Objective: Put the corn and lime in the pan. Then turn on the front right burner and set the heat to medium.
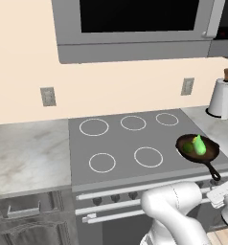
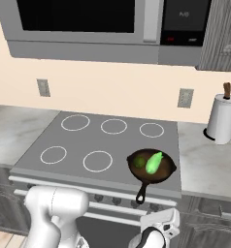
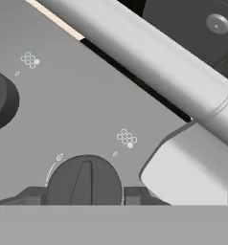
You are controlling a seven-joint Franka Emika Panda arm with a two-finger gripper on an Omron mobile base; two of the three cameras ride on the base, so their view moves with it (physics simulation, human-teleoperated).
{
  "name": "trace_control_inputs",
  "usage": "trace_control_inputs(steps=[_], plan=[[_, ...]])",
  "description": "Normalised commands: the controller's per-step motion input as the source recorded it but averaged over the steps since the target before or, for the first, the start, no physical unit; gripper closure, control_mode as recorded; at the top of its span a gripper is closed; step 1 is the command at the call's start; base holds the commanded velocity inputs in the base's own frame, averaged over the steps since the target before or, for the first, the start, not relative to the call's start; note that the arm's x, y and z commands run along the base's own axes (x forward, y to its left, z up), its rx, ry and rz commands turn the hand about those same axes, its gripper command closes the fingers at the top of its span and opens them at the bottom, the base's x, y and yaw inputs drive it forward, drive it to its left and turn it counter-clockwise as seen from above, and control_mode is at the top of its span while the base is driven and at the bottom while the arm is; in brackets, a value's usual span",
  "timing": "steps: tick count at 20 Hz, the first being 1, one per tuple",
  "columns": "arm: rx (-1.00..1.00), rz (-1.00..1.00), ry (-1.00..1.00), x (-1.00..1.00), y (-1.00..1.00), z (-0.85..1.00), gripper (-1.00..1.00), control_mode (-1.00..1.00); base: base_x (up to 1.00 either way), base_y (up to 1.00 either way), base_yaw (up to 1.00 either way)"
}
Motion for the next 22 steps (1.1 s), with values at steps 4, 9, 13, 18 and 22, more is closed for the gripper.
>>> trace_control_inputs(steps=[4, 9, 13, 18, 22], plan=[[-0.48, -0.2, 0.0, 0.01, -0.3, -0.32, 1.0, -1.0, 0.0, 0.0, 0.0], [-0.5, -0.22, 0.0, 0.0, -0.32, -0.42, 1.0, -1.0, 0.0, 0.0, 0.0], [-0.48, -0.26, -0.12, -0.01, -0.2, -0.58, 1.0, -1.0, 0.0, 0.0, 0.0], [-0.54, -0.32, -0.23, -0.05, -0.15, -0.94, 1.0, -1.0, 0.0, 0.0, 0.0], [-0.65, -0.4, -0.32, 0.0, -0.06, -1.0, 1.0, -1.0, 0.0, 0.0, 0.0]])
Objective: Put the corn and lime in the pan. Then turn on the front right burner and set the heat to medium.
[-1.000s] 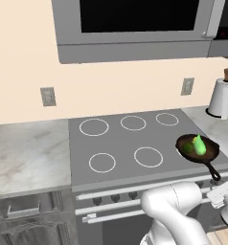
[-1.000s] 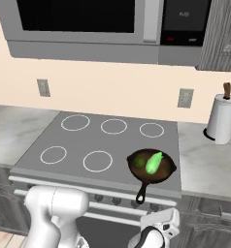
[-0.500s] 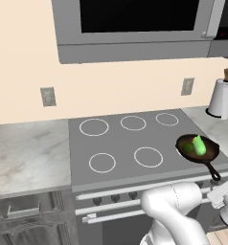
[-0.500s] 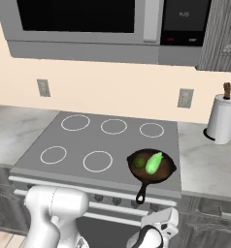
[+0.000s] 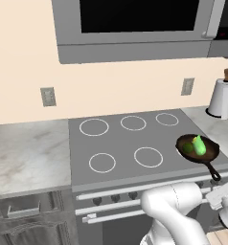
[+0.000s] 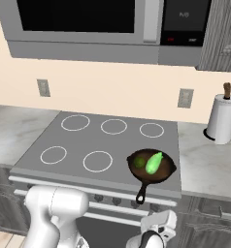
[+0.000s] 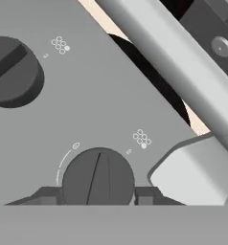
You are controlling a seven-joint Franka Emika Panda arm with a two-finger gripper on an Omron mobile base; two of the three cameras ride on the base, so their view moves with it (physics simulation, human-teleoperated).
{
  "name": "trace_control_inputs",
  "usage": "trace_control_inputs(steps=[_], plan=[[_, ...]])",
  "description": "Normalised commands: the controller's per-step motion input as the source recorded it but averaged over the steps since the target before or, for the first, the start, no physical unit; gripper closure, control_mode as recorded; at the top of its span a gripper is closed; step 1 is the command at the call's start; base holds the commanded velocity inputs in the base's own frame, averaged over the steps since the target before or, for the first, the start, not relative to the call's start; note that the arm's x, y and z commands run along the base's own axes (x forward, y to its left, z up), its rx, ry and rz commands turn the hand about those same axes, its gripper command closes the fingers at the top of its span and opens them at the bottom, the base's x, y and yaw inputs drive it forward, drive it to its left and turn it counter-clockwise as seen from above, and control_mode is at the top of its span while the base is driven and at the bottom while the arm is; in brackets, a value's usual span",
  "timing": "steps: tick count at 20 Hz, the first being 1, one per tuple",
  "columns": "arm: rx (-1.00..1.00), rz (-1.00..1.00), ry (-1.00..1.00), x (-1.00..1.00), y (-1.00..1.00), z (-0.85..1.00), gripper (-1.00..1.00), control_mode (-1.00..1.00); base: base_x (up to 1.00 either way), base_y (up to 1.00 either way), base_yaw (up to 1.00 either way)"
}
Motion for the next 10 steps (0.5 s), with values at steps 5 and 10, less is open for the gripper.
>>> trace_control_inputs(steps=[5, 10], plan=[[-0.65, -0.38, -0.27, 0.0, -0.06, -0.99, 1.0, -1.0, 0.0, 0.0, 0.0], [-0.66, -0.37, -0.26, 0.0, -0.06, -0.95, 1.0, -1.0, 0.0, 0.0, 0.0]])
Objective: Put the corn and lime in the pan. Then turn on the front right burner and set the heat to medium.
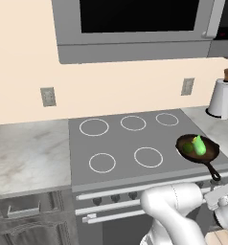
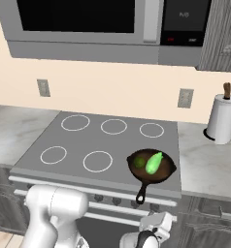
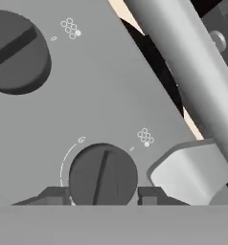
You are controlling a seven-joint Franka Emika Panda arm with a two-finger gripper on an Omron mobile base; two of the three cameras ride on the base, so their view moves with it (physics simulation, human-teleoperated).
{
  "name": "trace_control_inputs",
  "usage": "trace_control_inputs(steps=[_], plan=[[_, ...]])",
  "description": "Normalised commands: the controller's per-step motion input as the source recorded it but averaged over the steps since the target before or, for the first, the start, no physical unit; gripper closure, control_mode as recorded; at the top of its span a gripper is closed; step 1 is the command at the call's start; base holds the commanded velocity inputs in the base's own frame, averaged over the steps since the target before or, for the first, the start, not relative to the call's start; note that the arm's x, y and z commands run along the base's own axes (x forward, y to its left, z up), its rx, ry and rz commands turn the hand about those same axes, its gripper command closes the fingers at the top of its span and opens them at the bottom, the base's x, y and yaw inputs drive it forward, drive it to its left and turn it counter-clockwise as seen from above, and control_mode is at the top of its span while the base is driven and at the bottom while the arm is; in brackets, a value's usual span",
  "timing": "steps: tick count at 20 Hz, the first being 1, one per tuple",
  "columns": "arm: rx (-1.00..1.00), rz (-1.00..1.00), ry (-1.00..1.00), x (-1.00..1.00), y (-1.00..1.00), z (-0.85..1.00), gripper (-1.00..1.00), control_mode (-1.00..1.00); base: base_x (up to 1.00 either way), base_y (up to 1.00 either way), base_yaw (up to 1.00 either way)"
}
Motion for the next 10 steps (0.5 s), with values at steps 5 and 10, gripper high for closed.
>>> trace_control_inputs(steps=[5, 10], plan=[[-0.73, -0.34, -0.24, 0.04, -0.01, -0.68, 1.0, -1.0, 0.0, 0.0, 0.0], [-0.59, -0.18, -0.24, 0.23, 0.0, -0.29, 1.0, -1.0, 0.0, 0.0, 0.0]])
